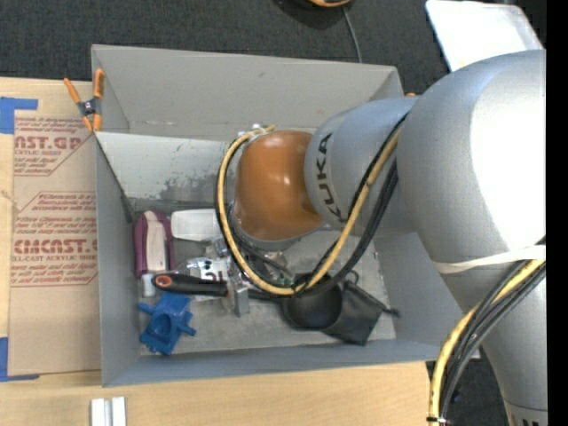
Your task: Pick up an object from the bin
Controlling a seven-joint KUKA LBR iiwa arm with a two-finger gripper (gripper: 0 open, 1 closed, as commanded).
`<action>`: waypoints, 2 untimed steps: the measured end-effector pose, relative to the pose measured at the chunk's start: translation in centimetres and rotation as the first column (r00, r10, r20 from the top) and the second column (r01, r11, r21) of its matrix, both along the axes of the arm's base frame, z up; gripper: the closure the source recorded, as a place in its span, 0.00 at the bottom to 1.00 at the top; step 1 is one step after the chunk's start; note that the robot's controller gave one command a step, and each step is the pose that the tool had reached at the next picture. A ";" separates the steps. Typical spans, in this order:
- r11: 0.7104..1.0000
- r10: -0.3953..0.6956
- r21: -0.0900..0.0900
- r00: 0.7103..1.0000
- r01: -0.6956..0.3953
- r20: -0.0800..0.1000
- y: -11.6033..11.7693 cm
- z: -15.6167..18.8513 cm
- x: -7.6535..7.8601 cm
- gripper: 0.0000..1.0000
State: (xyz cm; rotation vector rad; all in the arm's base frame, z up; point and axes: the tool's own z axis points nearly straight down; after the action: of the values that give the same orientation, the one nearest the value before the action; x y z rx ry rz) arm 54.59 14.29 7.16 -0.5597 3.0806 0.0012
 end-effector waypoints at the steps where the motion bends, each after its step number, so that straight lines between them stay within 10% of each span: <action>1: 1.000 0.018 0.001 1.000 -0.018 0.001 -0.4 8.6 0.6 1.00; 2: 1.000 0.018 0.002 1.000 -0.018 0.001 -0.4 8.6 0.6 1.00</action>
Offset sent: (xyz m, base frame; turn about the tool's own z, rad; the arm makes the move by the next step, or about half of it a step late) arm 0.0000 0.0000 0.0000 0.0000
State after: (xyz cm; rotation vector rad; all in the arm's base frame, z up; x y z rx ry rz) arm 55.23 13.91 15.72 -0.5877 3.0742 0.0034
